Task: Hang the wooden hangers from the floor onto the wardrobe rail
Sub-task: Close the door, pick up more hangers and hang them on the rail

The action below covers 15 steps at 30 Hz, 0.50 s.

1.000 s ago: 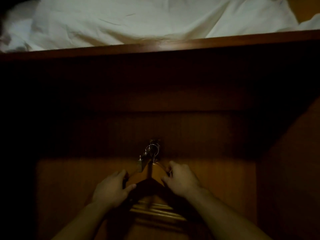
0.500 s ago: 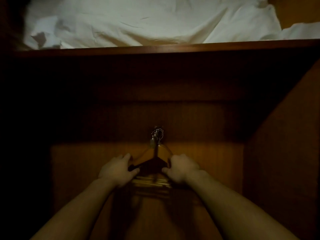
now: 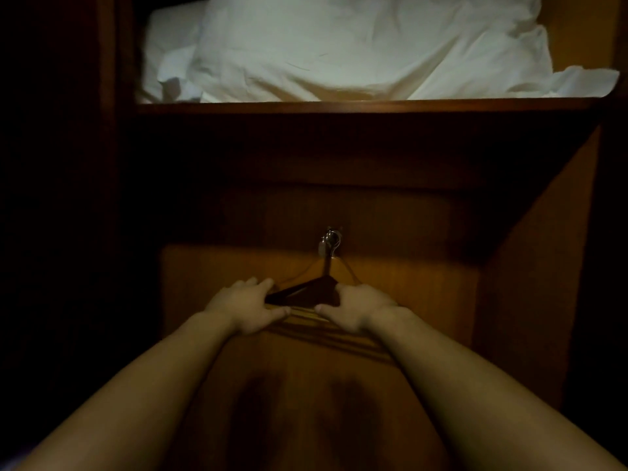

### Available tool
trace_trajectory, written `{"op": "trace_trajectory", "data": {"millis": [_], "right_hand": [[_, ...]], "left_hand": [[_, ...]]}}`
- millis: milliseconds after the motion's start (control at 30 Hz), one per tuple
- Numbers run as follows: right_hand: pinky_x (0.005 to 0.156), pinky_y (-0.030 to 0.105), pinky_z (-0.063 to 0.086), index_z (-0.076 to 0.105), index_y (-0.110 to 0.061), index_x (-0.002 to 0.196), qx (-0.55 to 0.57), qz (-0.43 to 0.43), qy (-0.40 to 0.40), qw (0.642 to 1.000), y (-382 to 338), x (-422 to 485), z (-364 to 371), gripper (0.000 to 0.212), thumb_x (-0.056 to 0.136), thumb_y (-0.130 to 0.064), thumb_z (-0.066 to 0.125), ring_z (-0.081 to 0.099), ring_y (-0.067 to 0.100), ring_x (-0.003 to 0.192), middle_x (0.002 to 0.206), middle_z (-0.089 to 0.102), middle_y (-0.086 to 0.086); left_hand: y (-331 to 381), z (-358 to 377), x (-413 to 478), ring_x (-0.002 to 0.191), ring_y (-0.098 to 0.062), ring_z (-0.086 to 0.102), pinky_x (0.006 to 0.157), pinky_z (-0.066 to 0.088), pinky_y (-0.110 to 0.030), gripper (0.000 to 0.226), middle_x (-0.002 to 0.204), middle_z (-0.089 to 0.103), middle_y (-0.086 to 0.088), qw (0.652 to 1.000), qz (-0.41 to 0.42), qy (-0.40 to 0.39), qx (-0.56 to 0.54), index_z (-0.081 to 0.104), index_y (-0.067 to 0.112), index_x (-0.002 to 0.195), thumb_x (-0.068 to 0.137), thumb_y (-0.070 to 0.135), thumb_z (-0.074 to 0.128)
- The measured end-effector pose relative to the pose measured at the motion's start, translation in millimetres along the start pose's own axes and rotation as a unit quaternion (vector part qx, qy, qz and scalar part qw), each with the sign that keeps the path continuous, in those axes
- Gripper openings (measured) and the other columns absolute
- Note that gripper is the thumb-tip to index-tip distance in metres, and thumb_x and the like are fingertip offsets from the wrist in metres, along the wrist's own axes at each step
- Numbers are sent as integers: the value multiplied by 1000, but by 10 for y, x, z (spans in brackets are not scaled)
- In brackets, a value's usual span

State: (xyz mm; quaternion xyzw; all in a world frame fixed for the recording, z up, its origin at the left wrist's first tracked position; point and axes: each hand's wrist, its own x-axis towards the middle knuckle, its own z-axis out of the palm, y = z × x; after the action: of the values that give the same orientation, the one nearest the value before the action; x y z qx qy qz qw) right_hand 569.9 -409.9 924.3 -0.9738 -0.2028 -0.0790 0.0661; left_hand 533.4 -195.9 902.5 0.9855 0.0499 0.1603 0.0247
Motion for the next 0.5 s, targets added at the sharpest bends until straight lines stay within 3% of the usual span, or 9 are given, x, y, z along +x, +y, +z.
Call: {"op": "trace_trajectory", "data": {"millis": [267, 500], "right_hand": [[98, 46, 49, 48, -22, 138, 10, -62, -22, 998, -125, -590, 119, 72, 91, -74, 37, 58, 27, 116, 129, 59, 6], [105, 47, 45, 33, -20, 153, 17, -159, -72, 985, -537, -1218, 423, 85, 91, -77, 35, 47, 31, 134, 153, 44, 9]], "left_hand": [[175, -191, -1052, 137, -26, 41, 107, 41, -44, 76, 151, 41, -4, 995, -102, -2, -1, 32, 33, 150, 88, 76, 41], [117, -177, -2181, 140, -29, 37, 111, 37, -49, 81, 156, 35, -5, 979, -194, -49, 22, 29, 32, 153, 87, 78, 40]]}}
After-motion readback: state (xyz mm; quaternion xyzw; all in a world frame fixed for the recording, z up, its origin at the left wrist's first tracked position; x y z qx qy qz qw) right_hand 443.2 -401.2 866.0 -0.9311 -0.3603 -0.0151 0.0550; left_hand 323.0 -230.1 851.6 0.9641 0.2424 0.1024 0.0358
